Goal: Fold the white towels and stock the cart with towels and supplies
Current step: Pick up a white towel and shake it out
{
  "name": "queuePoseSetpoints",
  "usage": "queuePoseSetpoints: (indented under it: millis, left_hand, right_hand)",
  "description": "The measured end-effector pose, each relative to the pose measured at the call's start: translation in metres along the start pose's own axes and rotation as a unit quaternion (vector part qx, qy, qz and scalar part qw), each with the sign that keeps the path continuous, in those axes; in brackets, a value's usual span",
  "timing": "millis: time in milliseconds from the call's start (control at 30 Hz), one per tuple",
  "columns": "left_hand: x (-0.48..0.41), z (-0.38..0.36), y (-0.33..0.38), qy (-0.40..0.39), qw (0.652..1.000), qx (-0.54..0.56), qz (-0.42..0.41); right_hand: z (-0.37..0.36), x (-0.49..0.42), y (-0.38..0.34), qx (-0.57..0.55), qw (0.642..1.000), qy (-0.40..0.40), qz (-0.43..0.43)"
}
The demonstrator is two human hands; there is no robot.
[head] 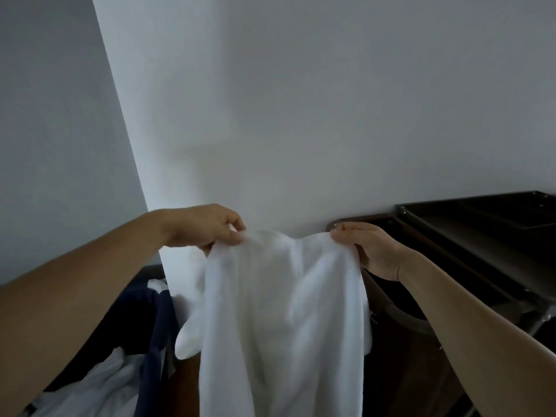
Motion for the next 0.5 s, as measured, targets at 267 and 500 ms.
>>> queuePoseSetpoints:
  millis: [267, 500]
  left_hand:
    - [-0.007, -0.058, 0.046, -0.109, 0.987, 0.101, -0.067]
    - [-0.006, 0.006, 0.034, 0.04, 0.992, 0.096, -0.073]
  right_hand:
    - [-0.062, -0.016, -0.043, 0.258, 0.957, 0.0, 0.131]
    - [-0.027, -0.013, -0.012, 0.179, 0.982, -0.012, 0.059]
Point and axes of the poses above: each hand's wrist, its own x-axis away from the middle knuckle, its own z-axis out of the back of the hand, y = z × x, the point moved 8 cm from there along -x, towards the middle knuckle, and after that the axes turned 1 degree about -x, right-handed, at the moved point
